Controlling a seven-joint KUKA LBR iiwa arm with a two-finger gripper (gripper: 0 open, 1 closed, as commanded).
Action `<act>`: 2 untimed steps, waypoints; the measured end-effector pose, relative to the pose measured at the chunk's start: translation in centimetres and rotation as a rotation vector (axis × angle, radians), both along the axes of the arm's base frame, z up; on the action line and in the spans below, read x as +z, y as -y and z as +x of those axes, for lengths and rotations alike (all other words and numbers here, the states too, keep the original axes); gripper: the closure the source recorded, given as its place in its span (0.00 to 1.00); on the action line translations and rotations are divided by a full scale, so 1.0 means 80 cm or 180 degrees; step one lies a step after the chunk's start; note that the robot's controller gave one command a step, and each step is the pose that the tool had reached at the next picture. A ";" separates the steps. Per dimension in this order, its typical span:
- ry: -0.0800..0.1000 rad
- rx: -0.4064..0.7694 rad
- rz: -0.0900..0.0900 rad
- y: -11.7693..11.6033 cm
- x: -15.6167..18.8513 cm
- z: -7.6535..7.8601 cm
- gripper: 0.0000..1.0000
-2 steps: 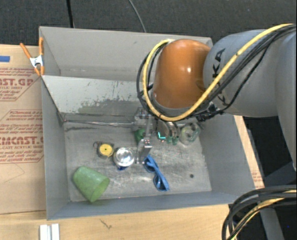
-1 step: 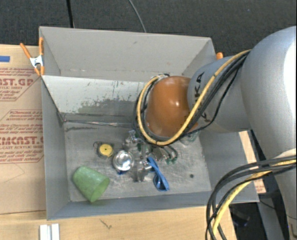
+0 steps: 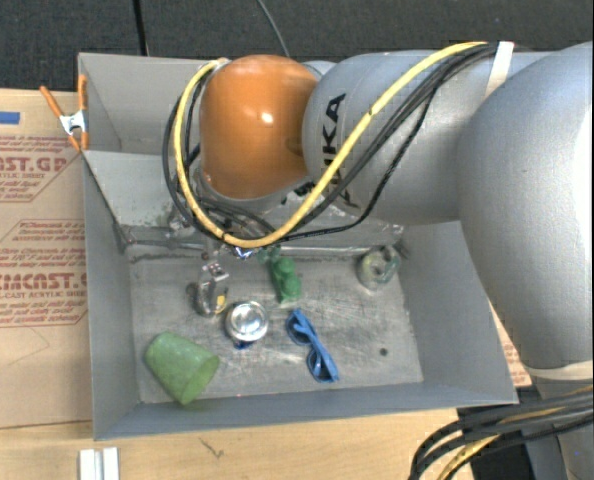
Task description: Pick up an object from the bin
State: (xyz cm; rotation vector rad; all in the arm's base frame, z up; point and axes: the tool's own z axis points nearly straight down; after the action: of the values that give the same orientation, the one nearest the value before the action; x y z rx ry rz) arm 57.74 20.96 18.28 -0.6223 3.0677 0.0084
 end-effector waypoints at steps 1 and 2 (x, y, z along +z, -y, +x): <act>-0.0052 0.0651 -0.0031 0.078 -0.104 -0.103 0.00; -0.0028 0.0378 -0.0027 0.120 -0.126 -0.061 0.00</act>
Offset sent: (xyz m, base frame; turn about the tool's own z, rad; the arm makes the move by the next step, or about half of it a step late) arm -0.0798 -0.0615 -0.0805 -0.2044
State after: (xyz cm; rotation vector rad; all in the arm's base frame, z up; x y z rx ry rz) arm 52.89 11.39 8.23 -0.8061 3.0355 -0.0008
